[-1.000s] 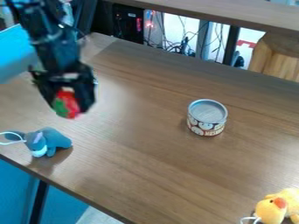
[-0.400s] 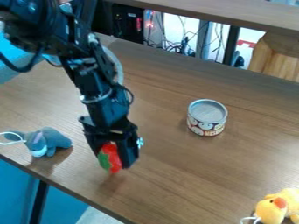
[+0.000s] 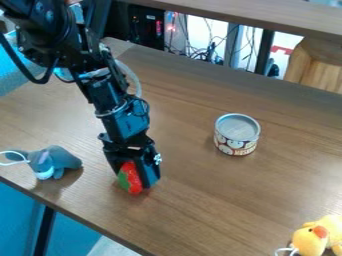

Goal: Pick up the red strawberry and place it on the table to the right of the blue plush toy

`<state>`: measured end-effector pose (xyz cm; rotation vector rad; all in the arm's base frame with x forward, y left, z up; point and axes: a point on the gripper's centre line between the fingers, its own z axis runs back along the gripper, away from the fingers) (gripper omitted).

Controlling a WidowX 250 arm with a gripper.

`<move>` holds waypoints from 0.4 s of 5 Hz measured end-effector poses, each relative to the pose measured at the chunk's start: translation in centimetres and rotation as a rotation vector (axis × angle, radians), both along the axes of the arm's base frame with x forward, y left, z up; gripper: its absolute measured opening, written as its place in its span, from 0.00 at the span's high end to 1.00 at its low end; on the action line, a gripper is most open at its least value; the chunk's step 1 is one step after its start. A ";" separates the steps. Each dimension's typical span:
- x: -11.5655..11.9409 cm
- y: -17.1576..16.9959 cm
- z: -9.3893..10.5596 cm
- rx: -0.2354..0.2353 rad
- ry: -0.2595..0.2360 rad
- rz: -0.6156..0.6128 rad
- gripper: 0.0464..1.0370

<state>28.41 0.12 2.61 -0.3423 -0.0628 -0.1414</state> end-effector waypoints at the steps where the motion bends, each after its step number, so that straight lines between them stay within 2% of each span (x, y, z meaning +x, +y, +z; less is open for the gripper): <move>1: 0.7 0.7 -0.2 0.045 -0.022 0.021 0.20; 2: 0.9 1.0 -0.4 0.088 -0.032 0.018 0.15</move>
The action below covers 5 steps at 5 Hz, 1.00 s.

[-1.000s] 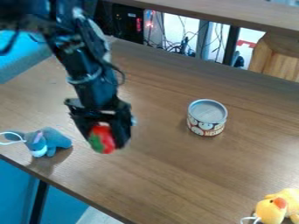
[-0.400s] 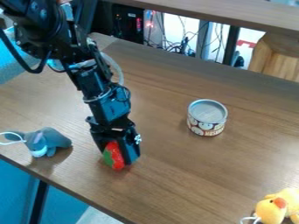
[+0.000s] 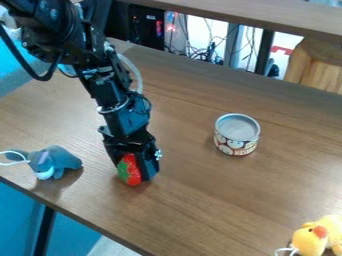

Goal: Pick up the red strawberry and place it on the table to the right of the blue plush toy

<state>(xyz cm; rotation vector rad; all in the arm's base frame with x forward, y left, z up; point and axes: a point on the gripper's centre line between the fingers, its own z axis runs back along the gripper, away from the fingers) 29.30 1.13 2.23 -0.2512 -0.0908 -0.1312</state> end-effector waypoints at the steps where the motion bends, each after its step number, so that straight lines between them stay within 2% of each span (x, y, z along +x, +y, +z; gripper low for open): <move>1: -0.6 0.2 0.1 0.025 -0.012 -0.004 0.06; 2: -1.1 -0.4 2.1 -0.024 -0.028 -0.004 0.05; 3: -1.2 -0.5 5.2 -0.062 -0.093 0.018 0.05; 4: -1.6 -0.7 6.8 -0.061 -0.111 0.024 0.05; 5: -1.7 0.5 7.6 0.093 -0.100 0.051 0.05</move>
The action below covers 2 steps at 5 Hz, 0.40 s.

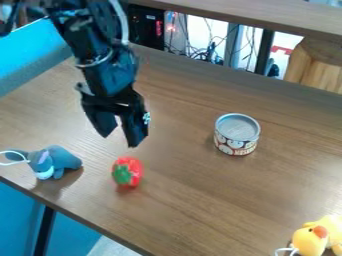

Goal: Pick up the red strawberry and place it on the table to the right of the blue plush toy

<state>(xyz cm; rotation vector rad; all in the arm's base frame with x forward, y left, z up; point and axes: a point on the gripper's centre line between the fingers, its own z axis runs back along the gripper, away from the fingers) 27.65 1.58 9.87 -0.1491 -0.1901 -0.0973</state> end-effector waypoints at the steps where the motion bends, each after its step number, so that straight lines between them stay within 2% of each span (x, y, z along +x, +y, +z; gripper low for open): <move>1: 0.3 1.4 1.0 0.183 -0.020 0.053 0.05; 2: 0.6 1.4 1.8 0.213 -0.012 0.060 0.05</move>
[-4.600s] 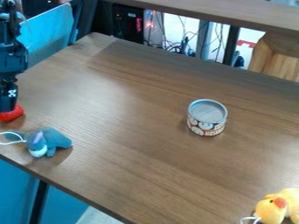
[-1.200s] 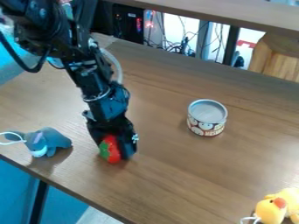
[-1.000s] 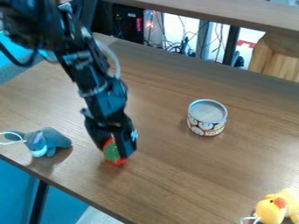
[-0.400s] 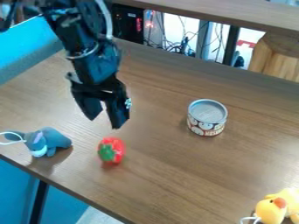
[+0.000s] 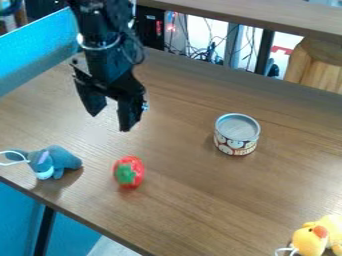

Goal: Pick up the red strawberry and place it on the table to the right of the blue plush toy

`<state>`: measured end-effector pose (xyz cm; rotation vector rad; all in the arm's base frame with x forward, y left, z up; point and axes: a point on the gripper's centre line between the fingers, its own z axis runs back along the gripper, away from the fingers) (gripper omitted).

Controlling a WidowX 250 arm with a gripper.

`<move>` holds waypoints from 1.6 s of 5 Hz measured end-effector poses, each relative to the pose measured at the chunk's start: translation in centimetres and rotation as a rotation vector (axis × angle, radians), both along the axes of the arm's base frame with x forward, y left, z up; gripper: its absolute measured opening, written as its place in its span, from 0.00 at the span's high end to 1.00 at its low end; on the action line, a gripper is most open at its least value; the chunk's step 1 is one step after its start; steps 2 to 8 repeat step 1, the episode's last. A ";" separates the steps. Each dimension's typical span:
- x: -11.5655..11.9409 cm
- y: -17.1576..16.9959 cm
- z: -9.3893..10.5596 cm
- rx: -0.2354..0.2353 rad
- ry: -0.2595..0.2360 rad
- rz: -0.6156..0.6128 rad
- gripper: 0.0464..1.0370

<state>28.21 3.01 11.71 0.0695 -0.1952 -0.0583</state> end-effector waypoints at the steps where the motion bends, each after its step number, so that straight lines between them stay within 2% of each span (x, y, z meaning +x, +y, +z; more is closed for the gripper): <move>1: 0.2 -0.4 0.2 -0.036 0.093 0.009 0.05; 8: 0.2 -0.4 0.2 -0.036 0.093 0.009 0.05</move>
